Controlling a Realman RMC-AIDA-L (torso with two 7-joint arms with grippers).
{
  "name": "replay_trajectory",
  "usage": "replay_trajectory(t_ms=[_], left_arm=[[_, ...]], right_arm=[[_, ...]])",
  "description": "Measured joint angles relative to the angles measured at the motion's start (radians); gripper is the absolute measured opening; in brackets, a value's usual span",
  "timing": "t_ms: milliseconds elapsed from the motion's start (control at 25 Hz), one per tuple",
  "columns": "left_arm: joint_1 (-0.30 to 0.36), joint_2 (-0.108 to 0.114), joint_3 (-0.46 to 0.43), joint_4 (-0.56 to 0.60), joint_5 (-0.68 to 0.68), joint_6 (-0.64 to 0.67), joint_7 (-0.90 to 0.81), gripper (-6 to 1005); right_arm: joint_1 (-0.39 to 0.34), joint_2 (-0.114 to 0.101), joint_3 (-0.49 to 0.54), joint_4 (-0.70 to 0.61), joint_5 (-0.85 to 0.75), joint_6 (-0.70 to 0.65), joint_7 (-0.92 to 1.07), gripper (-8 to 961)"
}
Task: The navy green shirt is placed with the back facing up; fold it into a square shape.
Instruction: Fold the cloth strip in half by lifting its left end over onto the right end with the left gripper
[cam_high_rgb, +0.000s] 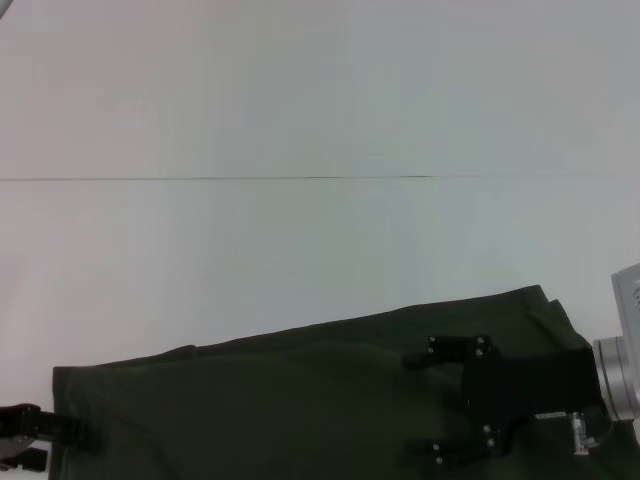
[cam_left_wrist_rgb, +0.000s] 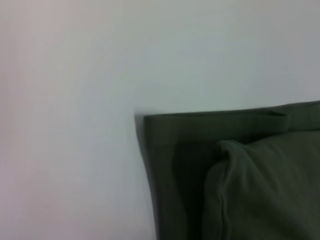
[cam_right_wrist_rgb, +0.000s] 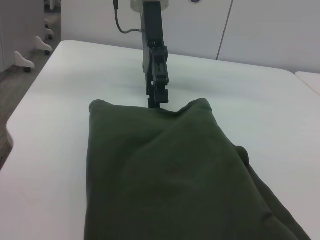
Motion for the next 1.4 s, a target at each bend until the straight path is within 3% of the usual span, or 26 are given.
replay_trajectory(t_ms=[1400], left_arm=[[-0.001, 0.003, 0.000, -0.009, 0.005, 0.001, 0.004, 946]], right_arm=[[-0.001, 0.000, -0.002, -0.002, 0.000, -0.008, 0.001, 924]])
